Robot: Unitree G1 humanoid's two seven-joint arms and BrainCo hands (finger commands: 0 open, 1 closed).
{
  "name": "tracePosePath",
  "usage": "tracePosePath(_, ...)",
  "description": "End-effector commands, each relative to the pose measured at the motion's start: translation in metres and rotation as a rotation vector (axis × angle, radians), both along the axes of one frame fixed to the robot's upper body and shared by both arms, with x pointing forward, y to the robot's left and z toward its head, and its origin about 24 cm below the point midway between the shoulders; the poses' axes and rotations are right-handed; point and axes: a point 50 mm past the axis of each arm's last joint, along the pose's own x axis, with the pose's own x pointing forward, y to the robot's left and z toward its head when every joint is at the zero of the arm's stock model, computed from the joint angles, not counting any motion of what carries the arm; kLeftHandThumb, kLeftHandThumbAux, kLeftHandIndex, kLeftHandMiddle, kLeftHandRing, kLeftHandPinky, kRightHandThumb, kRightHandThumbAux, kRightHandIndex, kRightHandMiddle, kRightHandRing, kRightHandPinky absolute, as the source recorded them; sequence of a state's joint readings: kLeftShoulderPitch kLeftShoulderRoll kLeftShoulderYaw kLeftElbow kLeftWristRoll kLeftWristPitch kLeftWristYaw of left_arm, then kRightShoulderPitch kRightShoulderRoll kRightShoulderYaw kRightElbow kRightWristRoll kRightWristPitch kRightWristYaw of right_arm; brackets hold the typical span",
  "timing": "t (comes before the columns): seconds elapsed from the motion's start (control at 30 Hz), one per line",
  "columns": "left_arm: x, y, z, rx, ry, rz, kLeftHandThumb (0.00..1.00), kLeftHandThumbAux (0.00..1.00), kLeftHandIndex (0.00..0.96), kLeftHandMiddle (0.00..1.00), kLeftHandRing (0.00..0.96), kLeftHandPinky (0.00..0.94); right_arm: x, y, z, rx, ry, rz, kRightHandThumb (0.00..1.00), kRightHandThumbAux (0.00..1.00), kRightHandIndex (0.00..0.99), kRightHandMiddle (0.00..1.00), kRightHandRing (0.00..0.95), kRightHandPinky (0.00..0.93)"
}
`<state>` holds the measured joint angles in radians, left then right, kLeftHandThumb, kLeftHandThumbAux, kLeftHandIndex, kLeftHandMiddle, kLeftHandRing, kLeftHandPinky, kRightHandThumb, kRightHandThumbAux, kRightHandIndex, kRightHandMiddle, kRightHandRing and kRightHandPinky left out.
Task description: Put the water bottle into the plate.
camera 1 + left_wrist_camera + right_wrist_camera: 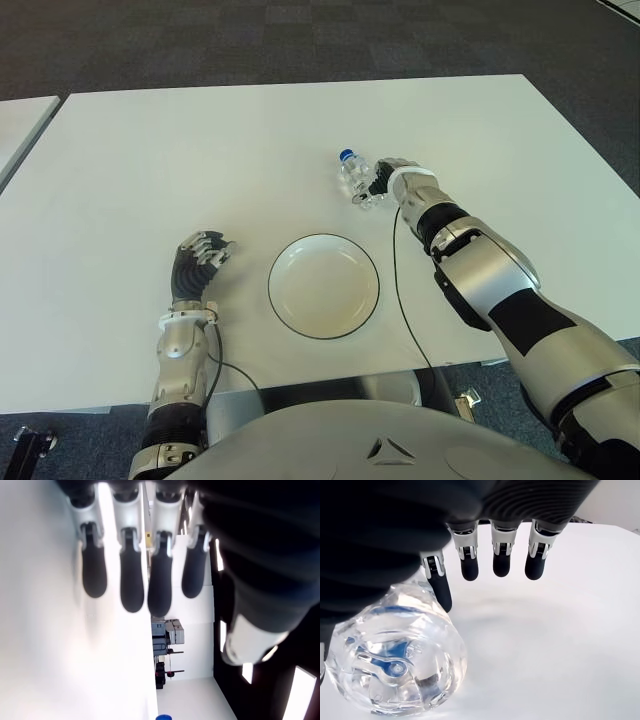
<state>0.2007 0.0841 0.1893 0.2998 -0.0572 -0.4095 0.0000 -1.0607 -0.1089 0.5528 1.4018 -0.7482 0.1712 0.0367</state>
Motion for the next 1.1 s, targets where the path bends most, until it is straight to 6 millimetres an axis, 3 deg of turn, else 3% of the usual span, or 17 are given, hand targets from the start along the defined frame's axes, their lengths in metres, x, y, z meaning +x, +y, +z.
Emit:
tracePosePath(0.03,-0.004,0.003,-0.001,0.015,0.013,0.017,0.704,0.713,0.430,0.513,0.494,0.480,-0.005,-0.002,-0.010,-0.007,0.007,-0.005,0.645,0.478,0.274,0.033,0.000,0.057)
tracePosePath(0.2,-0.005,0.003,-0.001,0.016,0.020,0.021,0.704,0.713,0.430,0.520,0.499,0.487,-0.005,-0.002,-0.009,-0.024,-0.024,0.012,0.638,0.488,0.294,0.047,0.003,0.083)
tracePosePath(0.3,-0.005,0.004,-0.002,0.016,0.030,0.032,0.704,0.713,0.430,0.520,0.497,0.481,-0.004,-0.001,-0.008,-0.026,-0.047,0.020,0.686,0.634,0.380,0.083,0.031,0.108)
tracePosePath(0.4,-0.005,0.004,-0.003,0.012,0.036,0.040,0.704,0.713,0.430,0.514,0.491,0.477,-0.004,0.000,-0.008,-0.015,-0.068,0.019,0.702,0.682,0.410,0.110,0.051,0.124)
tracePosePath(0.67,-0.005,0.005,-0.002,0.010,0.043,0.048,0.704,0.714,0.430,0.506,0.489,0.477,-0.004,0.002,-0.007,0.050,-0.125,-0.020,0.711,0.706,0.428,0.168,0.089,0.145)
tracePosePath(0.87,-0.005,0.004,-0.002,0.007,0.041,0.050,0.704,0.715,0.429,0.505,0.490,0.478,-0.004,0.002,-0.007,0.076,-0.152,-0.038,0.711,0.709,0.430,0.219,0.142,0.210)
tracePosePath(0.97,-0.005,0.004,-0.001,0.009,0.037,0.046,0.704,0.715,0.429,0.505,0.490,0.478,-0.004,0.004,-0.006,0.094,-0.158,-0.054,0.711,0.711,0.430,0.258,0.212,0.307)
tracePosePath(1.07,-0.005,0.004,-0.001,0.008,0.033,0.043,0.705,0.715,0.429,0.506,0.491,0.479,-0.004,0.007,-0.004,0.106,-0.163,-0.064,0.707,0.716,0.430,0.377,0.393,0.516)
tracePosePath(1.1,-0.005,0.004,-0.001,0.008,0.032,0.042,0.705,0.715,0.429,0.506,0.490,0.479,-0.003,0.008,-0.004,0.108,-0.164,-0.065,0.707,0.716,0.430,0.394,0.416,0.540)
